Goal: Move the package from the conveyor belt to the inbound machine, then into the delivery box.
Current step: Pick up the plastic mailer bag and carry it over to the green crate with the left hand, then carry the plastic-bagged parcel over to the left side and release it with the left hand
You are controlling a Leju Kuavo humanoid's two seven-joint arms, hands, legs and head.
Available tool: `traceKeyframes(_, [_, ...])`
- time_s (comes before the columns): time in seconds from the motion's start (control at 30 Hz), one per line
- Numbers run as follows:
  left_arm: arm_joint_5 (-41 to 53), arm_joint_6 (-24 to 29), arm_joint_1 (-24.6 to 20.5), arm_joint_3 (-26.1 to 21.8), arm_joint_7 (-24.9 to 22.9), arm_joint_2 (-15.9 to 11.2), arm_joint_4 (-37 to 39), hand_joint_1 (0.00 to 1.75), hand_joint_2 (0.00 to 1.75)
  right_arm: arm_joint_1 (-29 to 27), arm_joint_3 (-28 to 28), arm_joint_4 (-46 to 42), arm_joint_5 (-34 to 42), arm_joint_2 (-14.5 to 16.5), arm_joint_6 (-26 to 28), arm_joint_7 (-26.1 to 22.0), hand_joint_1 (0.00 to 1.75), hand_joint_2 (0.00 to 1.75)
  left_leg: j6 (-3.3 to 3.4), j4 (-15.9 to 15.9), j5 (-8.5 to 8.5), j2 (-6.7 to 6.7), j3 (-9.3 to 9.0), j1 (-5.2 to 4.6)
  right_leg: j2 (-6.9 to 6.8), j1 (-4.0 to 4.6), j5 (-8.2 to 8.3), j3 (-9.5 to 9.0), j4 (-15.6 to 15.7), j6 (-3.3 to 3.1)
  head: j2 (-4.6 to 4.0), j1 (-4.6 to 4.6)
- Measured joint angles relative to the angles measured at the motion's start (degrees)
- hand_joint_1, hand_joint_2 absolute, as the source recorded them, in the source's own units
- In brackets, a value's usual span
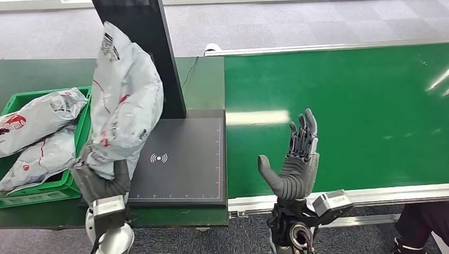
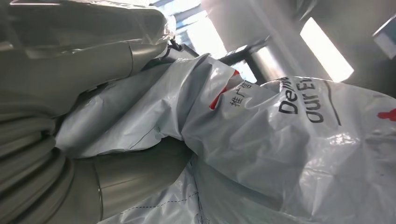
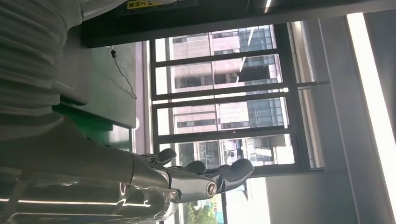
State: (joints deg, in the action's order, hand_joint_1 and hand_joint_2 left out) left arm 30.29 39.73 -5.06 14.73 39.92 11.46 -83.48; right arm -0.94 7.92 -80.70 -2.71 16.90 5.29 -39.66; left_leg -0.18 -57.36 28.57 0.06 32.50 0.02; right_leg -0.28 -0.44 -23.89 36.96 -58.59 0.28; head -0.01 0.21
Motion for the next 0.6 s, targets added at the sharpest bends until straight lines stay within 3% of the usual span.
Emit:
traceKeyframes(0.13, [-0.02,0.08,2.15,0.09,0.08,-0.03,-12.05,1.75,1.75,-0.16,-0.75,0.04,-0.62,0.01,-0.51,0.01,0.0,1.75,0.02,0.0,0.02,-0.01,0.05,0.0,-0.01,-0.01,-0.01,-0.01,0.01,0.0,-0.01,0.01])
traceKeyframes(0.3, [-4.33,0.17,0.95,-3.41,0.1,-0.22,-22.11,1.75,1.75,0.6,-1.58,1.17,-1.67,0.28,-1.89,1.01,0.0,1.75,0.01,0.01,0.0,-0.02,0.03,0.01,-0.01,0.0,0.01,-0.06,0.0,-0.01,-0.01,-0.01])
traceKeyframes(0.47, [-9.64,0.18,-3.21,-10.78,0.07,-2.24,-23.95,1.75,1.75,3.65,-1.72,8.2,-8.41,0.07,-3.59,7.97,0.0,1.75,-0.07,0.01,-0.09,-0.01,-0.06,0.07,-0.01,0.07,0.05,-0.1,-0.01,-0.08,-0.01,0.0])
traceKeyframes(0.6, [-11.6,0.08,-9.87,-16.43,-2.48,-6.93,-19.05,1.75,1.75,7.41,-1.12,18.82,-15.43,-0.31,-3.84,10.0,0.0,1.75,-0.17,0.01,-0.22,-0.05,-0.09,0.12,-0.03,0.12,0.11,-0.09,-0.03,-0.15,0.0,0.01])
